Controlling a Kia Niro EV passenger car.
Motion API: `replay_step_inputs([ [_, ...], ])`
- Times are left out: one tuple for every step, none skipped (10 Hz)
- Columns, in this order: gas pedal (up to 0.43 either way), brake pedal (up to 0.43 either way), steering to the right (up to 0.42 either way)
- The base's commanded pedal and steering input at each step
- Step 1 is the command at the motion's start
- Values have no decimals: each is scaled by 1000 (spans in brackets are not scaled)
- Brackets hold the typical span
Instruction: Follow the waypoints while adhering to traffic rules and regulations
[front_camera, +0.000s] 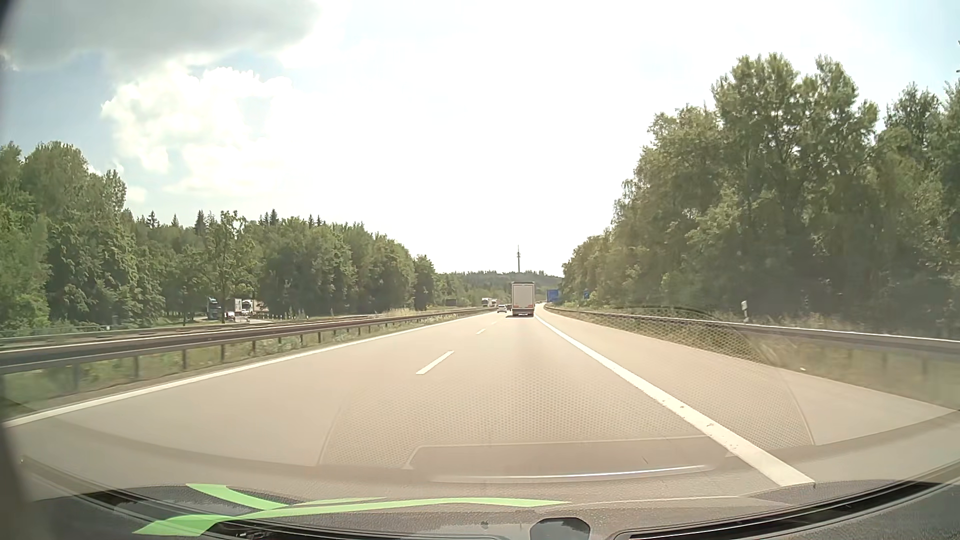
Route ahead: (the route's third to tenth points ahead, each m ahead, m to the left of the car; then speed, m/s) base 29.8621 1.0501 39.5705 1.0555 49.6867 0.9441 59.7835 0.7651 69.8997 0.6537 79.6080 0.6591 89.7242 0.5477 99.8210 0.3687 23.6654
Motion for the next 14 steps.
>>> replay_step_inputs([
  [248, 0, -3],
  [248, 0, -2],
  [248, 0, -2],
  [248, 0, -2],
  [248, 0, -2],
  [248, 0, -2],
  [248, 0, -2],
  [248, 0, -2],
  [248, 0, -2],
  [248, 0, -2],
  [248, 0, -2],
  [248, 0, -2],
  [248, 0, -2],
  [248, 0, -2],
])
